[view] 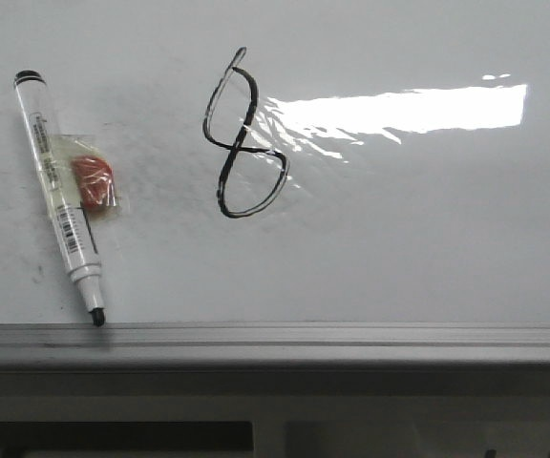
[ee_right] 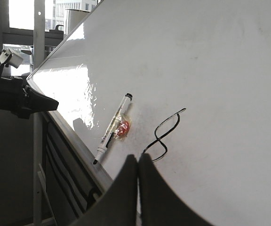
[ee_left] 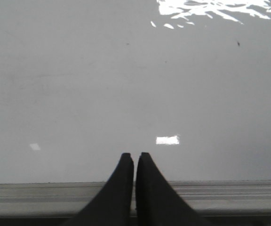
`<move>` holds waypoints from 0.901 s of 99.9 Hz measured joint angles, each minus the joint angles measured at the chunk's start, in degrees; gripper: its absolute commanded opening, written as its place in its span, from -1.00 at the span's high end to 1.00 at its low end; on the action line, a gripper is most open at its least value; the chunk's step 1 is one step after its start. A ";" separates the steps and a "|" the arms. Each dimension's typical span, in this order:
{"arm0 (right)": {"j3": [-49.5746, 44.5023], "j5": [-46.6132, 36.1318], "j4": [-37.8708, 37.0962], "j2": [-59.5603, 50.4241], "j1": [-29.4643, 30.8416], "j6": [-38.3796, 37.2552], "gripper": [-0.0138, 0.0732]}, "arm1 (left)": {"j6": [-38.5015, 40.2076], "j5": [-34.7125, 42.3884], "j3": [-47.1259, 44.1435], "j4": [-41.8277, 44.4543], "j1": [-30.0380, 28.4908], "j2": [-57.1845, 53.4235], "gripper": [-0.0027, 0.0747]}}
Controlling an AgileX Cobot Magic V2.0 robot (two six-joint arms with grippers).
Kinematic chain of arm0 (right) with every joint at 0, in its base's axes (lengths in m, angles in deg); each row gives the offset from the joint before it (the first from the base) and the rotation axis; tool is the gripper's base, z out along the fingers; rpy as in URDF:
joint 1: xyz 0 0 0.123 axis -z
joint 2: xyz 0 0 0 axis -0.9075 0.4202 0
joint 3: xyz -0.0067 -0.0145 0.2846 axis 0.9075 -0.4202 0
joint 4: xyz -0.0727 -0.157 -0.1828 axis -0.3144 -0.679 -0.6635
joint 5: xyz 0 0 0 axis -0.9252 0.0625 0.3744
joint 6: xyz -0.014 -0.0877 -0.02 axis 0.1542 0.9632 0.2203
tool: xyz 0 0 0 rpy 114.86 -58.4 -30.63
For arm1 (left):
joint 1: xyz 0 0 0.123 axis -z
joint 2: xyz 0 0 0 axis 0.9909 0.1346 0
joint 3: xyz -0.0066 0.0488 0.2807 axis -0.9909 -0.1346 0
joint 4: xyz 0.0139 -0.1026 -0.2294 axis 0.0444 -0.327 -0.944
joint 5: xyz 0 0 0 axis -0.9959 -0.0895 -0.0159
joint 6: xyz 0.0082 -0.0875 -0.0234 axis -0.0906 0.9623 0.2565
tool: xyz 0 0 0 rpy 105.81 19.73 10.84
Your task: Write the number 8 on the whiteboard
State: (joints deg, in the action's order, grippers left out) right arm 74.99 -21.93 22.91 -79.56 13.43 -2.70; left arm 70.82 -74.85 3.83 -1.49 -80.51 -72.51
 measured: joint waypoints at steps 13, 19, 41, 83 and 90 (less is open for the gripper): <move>0.00 0.00 0.00 0.00 0.00 0.00 0.83 | 0.00 0.00 0.00 0.00 0.00 0.00 0.98; 0.00 0.00 0.00 0.00 0.00 0.00 0.83 | 0.00 0.00 0.00 0.00 0.00 0.00 0.98; 0.00 0.00 0.00 0.00 0.00 0.00 0.83 | 0.00 0.00 0.00 0.00 0.00 0.00 0.98; -11.15 -23.04 3.57 6.98 30.74 -2.67 0.83 | 0.00 0.00 0.00 0.00 0.00 0.00 0.98; -11.15 -22.87 3.82 6.52 37.91 -4.86 0.83 | 0.00 0.00 0.00 0.00 0.00 0.00 0.98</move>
State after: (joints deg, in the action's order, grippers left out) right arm 63.84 -44.81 26.74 -73.04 51.33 -7.56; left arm 70.82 -74.85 3.83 -1.49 -80.51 -72.51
